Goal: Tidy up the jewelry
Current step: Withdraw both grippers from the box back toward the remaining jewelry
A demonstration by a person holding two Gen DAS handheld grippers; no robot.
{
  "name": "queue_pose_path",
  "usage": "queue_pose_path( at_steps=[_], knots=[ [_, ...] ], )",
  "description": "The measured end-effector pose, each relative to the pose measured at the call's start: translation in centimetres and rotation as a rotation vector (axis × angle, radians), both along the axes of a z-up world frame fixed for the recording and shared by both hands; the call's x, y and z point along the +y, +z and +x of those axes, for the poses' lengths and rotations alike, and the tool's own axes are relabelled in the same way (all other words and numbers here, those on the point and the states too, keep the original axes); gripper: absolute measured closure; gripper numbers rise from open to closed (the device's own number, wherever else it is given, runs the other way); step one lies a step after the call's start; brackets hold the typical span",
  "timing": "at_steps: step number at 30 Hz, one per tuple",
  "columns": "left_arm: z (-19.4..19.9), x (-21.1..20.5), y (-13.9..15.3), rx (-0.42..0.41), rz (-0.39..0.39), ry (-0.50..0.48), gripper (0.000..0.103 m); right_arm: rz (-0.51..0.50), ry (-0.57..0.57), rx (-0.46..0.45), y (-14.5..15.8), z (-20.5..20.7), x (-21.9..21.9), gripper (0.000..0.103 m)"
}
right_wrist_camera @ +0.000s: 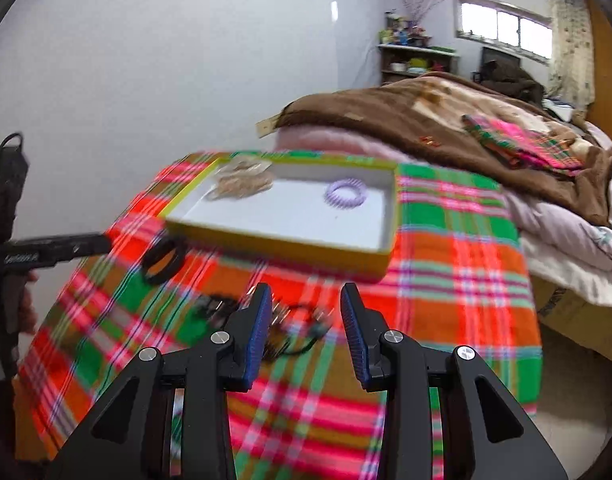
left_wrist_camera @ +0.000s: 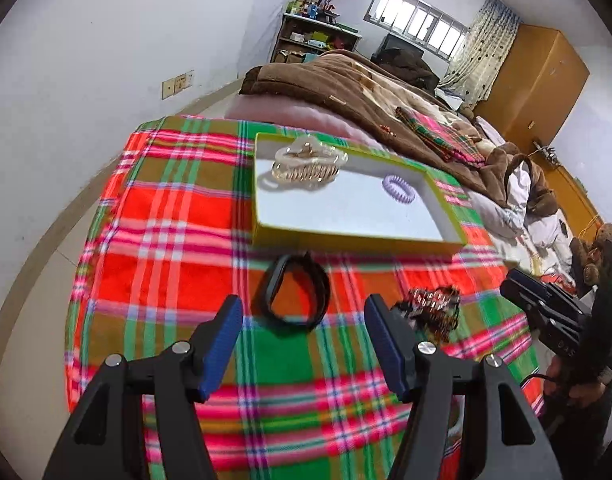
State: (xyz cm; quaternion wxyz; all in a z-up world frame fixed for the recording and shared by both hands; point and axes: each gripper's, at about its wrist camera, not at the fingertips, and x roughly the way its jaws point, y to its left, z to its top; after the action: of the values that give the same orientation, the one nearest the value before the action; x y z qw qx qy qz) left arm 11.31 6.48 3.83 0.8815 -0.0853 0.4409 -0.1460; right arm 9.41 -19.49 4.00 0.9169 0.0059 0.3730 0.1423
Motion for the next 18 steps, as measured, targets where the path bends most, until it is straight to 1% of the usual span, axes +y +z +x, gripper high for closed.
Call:
queue_pose_path(
  at_steps=[4, 6, 8, 9, 13, 16, 18],
  knots=[
    [-1.4, 0.5, -0.8, 0.012, -0.008, -0.007, 0.036, 0.002, 0.075, 0.036, -1.4, -1.9, 1.0, 0.066],
    [-2.1, 0.7, -1.3, 0.023, -0.005, -0.009, 0.035, -0.001, 0.081, 0.045, -2.0, -2.7, 1.4, 0.066],
    [-2.8, 0.9, -1.9, 0.042, -0.009, -0.024, 0.035, 0.02, 0.098, 0.062, -2.6, -3.4, 1.4, 0.066],
    [-3.0, 1.0, -2.1, 0.053, -0.01, -0.028, 0.035, 0.026, 0.102, 0.07, -2.8, -3.6, 1.5, 0.064],
    [-3.9, 1.1, -2.6, 0.063, 0.0, -0.019, 0.035, 0.055, 0.153, 0.099, -3.4, -4.6, 2.2, 0.063],
    [-4.5, 0.9, -3.0, 0.065, 0.018, -0.025, 0.035, 0.015, 0.155, 0.132, -4.2, -4.7, 3.1, 0.063],
    [-4.7, 0.7, -3.3, 0.083, 0.016, -0.024, 0.036, -0.013, 0.165, 0.147, -4.7, -4.8, 3.7, 0.063]
  ],
)
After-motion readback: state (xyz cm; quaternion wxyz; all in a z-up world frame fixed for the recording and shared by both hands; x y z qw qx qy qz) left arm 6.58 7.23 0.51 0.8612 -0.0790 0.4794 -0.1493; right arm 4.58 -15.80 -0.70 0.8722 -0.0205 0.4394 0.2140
